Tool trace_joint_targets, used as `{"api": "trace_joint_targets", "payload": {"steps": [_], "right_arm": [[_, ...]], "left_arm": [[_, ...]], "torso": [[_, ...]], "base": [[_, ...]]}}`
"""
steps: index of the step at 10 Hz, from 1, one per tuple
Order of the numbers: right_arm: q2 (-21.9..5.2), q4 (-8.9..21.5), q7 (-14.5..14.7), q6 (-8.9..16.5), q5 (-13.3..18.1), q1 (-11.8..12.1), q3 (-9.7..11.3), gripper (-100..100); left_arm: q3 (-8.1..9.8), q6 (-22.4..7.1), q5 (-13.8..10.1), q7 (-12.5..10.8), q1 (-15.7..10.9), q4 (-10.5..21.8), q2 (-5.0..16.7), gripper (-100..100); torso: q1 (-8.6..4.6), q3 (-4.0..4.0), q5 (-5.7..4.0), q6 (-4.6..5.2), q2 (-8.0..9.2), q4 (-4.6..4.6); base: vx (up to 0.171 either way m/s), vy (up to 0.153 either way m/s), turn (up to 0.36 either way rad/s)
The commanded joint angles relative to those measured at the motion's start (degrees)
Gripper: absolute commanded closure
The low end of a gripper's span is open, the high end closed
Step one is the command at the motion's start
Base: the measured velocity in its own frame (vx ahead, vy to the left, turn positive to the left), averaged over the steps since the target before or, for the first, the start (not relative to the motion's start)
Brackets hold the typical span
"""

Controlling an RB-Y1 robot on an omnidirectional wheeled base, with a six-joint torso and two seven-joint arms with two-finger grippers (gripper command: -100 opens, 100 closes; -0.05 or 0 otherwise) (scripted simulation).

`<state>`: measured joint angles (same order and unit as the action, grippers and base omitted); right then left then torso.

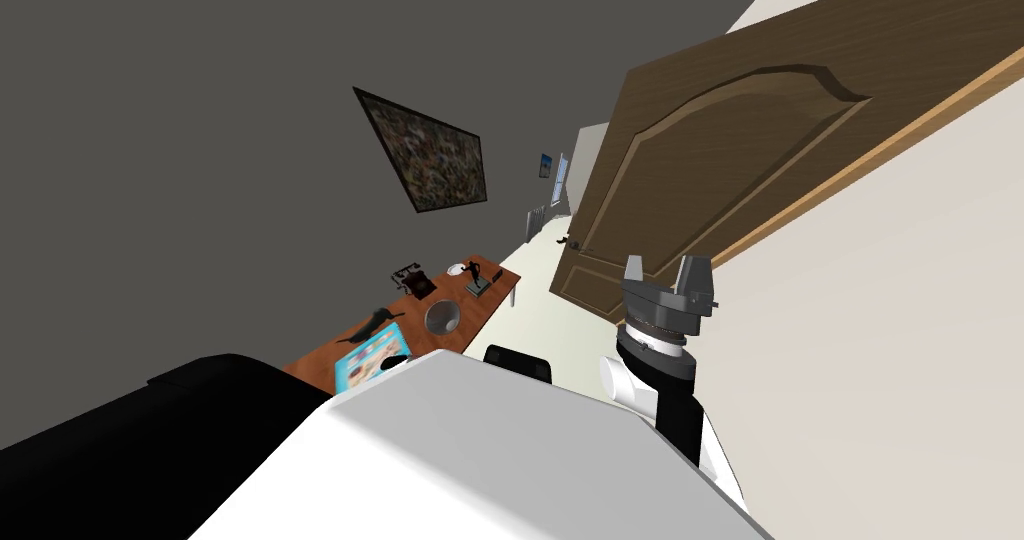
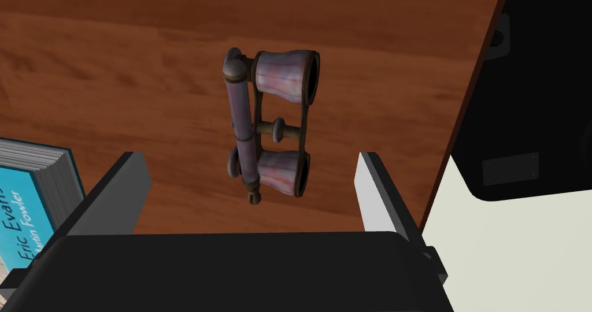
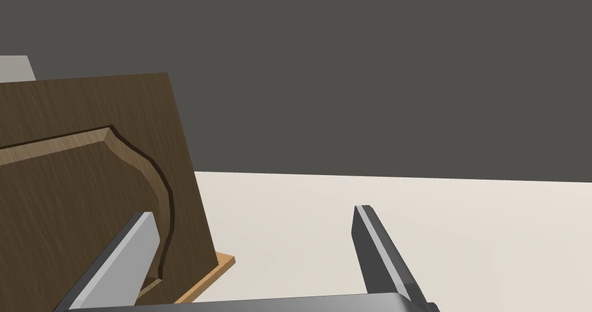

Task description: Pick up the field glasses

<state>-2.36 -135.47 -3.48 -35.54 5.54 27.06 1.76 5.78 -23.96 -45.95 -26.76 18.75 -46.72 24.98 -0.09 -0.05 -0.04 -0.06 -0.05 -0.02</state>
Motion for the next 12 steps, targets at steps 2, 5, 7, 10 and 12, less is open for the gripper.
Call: {"api": "trace_joint_targets", "payload": {"steps": [2, 5, 7, 10, 12], "right_arm": [[0.0, 0.0, 0.0, 0.0, 0.0, 0.0, 0.0, 0], [0.0, 0.0, 0.0, 0.0, 0.0, 0.0, 0.0, 0], [0.0, 0.0, 0.0, 0.0, 0.0, 0.0, 0.0, 0], [0.0, 0.0, 0.0, 0.0, 0.0, 0.0, 0.0, 0], [0.0, 0.0, 0.0, 0.0, 0.0, 0.0, 0.0, 0]], "left_arm": [[-0.34, -0.4, -2.2, 0.9, -0.5, 3.0, 0.5, -100], [-0.24, 1.7, -1.0, 1.7, -1.8, 5.1, -1.3, -100], [-0.10, 2.7, -0.2, 2.0, -2.4, 6.2, -2.5, -100], [0.18, 4.6, 1.6, 2.6, -3.7, 8.6, -4.7, -100], [0.19, 4.2, 1.7, 2.2, -3.2, 7.8, -4.7, 100]], "torso": [[-0.02, 0.03, 0.00, 0.00, 0.04, 0.01], [-0.01, 0.06, 0.00, 0.00, 0.11, 0.03], [0.24, 0.02, 0.05, 0.00, 0.03, 0.01], [0.29, 0.03, 0.06, -0.01, 0.06, 0.01], [0.36, 0.04, 0.17, 0.02, 0.07, 0.03]], "base": [[0.017, -0.004, -0.027], [0.009, 0.016, 0.019], [0.027, 0.071, 0.032], [0.017, 0.071, 0.038], [0.002, 0.007, -0.002]]}}
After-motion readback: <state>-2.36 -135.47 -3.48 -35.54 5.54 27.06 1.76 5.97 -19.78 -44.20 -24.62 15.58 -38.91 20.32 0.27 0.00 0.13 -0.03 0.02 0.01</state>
